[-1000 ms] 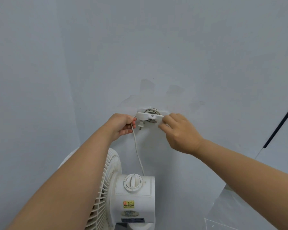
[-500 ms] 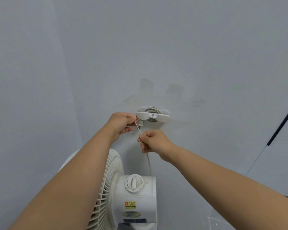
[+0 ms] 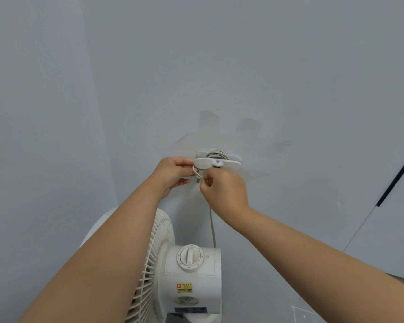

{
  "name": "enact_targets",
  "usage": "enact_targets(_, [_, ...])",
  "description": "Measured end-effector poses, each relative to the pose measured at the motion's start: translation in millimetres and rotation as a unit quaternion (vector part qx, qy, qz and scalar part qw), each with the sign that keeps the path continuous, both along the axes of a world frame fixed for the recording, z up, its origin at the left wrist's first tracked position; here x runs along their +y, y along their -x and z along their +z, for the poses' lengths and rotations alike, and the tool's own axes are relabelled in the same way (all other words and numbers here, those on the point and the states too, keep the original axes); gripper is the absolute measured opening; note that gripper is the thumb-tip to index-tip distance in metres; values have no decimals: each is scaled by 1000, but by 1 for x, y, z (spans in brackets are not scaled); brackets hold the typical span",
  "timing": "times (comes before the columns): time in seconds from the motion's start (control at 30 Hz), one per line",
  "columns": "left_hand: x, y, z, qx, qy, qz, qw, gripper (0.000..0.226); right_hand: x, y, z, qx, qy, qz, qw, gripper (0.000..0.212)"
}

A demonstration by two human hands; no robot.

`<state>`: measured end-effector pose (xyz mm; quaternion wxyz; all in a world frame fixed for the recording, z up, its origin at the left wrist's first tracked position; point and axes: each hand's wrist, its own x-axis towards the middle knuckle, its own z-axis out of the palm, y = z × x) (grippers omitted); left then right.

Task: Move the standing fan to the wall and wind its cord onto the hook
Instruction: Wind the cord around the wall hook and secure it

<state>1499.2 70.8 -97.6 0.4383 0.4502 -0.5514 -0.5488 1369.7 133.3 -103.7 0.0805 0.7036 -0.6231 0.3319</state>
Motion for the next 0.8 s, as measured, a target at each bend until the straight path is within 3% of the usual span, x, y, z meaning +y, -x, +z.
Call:
enact_targets(0.07, [3, 2, 1, -1, 44, 14, 999, 28, -8, 4, 1, 96, 125, 22, 987, 6])
enact_targets(0.13, [6, 2, 3, -18, 102, 23, 994, 35, -13, 6, 0, 163, 205, 26, 965, 11])
enact_targets(0.3, [9, -1, 3, -55, 156, 61, 984, 28, -19, 13, 1, 237, 208, 61, 947, 9])
enact_targets(0.53, [5, 1, 0, -91, 133, 59, 985, 27, -25, 8, -4, 225, 240, 105, 939, 11])
enact_targets(0.67, [7, 3, 1, -115, 184, 64, 974, 32, -28, 6, -2, 222, 253, 100, 936, 12])
enact_targets(0.8, [8, 1, -1, -179, 245, 73, 950, 21, -31, 7, -4, 213, 268, 92, 935, 11])
